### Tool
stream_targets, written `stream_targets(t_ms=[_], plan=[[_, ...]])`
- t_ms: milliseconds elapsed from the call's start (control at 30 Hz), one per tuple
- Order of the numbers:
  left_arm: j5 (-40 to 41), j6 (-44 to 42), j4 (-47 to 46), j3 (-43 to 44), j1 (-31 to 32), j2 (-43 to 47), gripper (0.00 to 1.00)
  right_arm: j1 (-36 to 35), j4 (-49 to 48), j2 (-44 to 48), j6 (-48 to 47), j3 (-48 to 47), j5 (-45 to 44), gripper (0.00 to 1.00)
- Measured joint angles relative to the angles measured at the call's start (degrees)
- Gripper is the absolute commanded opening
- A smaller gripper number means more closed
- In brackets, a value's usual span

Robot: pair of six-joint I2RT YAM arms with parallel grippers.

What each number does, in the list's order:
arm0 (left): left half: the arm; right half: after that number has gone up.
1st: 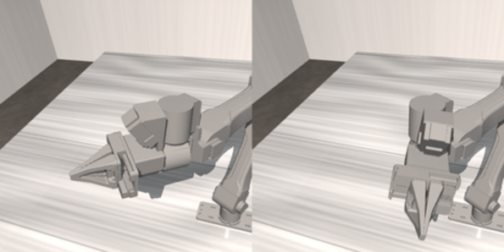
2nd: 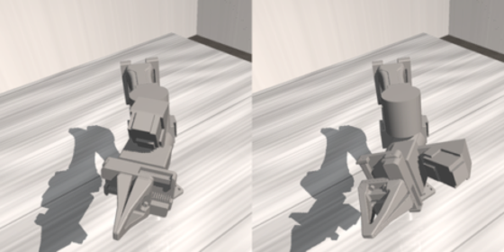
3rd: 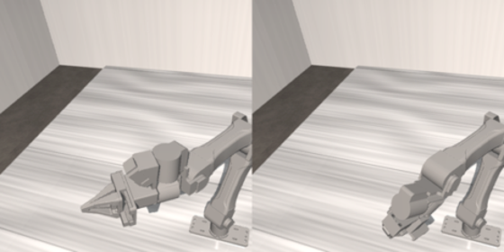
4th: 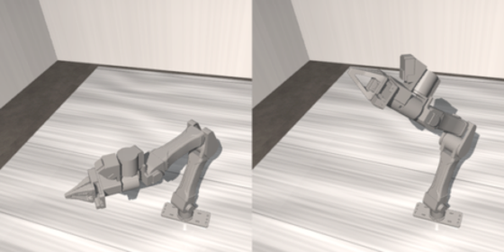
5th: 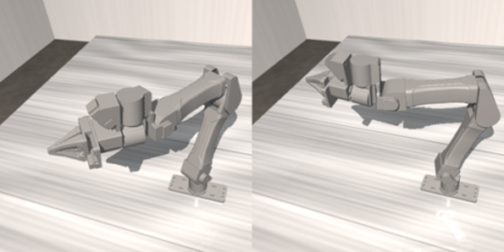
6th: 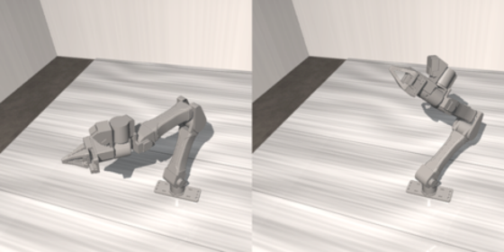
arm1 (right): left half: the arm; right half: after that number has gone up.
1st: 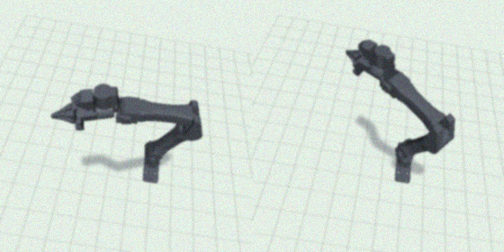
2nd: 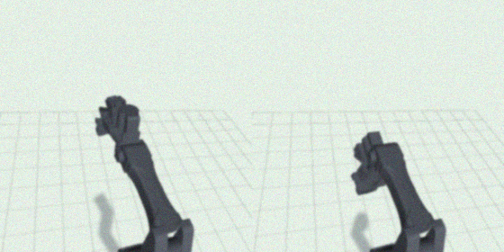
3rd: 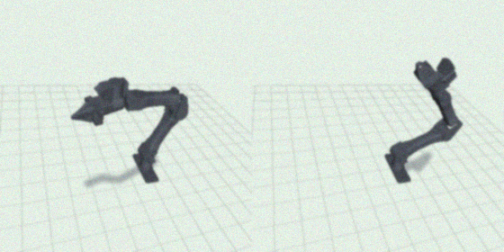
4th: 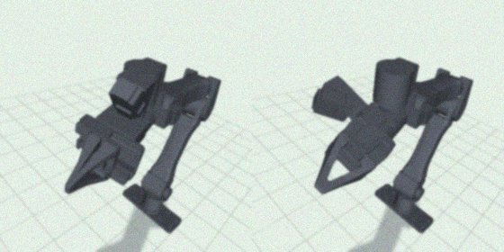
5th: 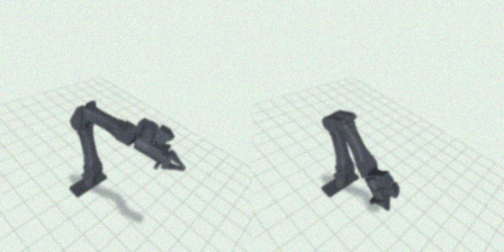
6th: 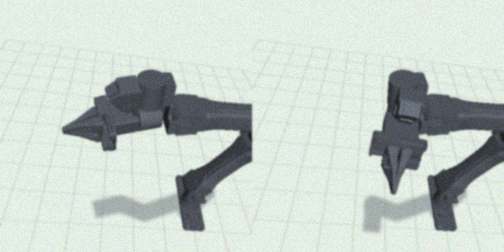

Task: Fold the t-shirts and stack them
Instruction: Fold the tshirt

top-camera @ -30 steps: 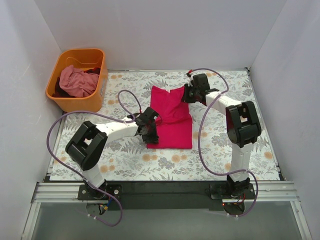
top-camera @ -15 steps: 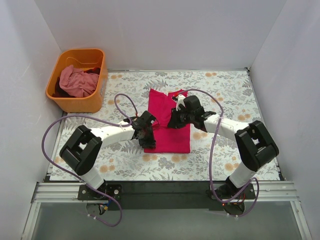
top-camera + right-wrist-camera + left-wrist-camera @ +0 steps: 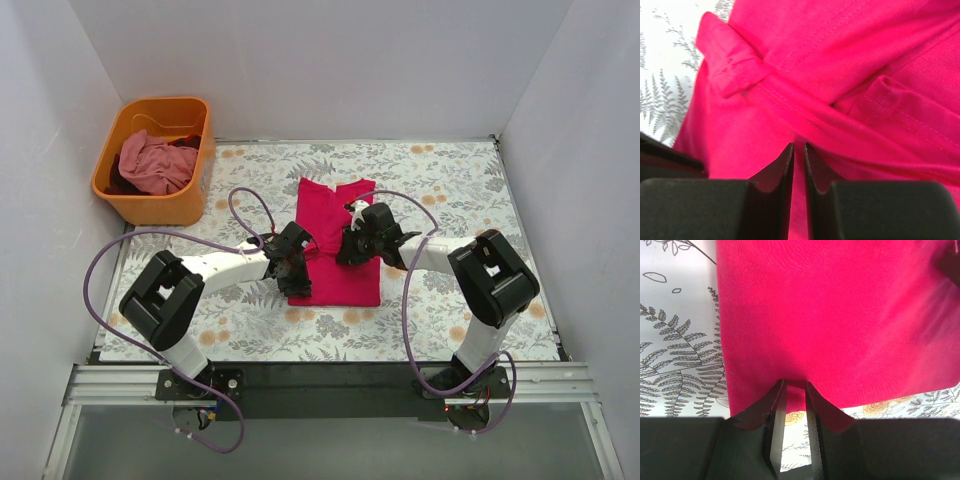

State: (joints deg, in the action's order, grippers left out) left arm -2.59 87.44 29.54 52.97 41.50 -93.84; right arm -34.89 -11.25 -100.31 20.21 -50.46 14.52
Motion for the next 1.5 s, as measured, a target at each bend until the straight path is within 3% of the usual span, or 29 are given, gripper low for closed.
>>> stream_targets(t_ms=[267, 500, 733, 933, 1100, 1267, 1500], plan=[[-0.09, -0.02, 0.02, 0.0, 0.04, 0.0, 0.21, 0.31, -1.4, -2.71, -0.63, -2.34, -2.23, 0.19], [-0.44, 0.04, 0.28, -0.76, 0.44, 0.7, 0.21, 4.87, -2.43, -9.31, -2.32, -12.31, -3.26, 0.19], [0.26, 1.01, 2.14, -1.99, 0.66, 3.82, 0.29, 6.88, -2.21, -8.26, -4.24, -14.12, 2.1, 0.22], [2.58, 2.43, 2.29, -3.23, 0.7, 10.21, 0.3, 2.16, -2.64, 0.33, -4.44, -10.25, 8.63, 0.23], [3.26, 3.04, 2.12, -3.63, 0.7, 12.0, 0.28, -1.38, -4.0, 1.22, -1.99, -7.61, 13.09, 0.22], [3.23, 3.76, 1.4, -4.74, 0.72, 12.66, 0.24, 3.34, -4.63, 3.8, 3.87, 1.6, 17.97, 0.23], [1.49, 5.2, -0.15, -8.68, 0.46, 13.99, 0.18, 9.86, -5.2, 14.99, 10.62, 16.37, 27.41, 0.24]])
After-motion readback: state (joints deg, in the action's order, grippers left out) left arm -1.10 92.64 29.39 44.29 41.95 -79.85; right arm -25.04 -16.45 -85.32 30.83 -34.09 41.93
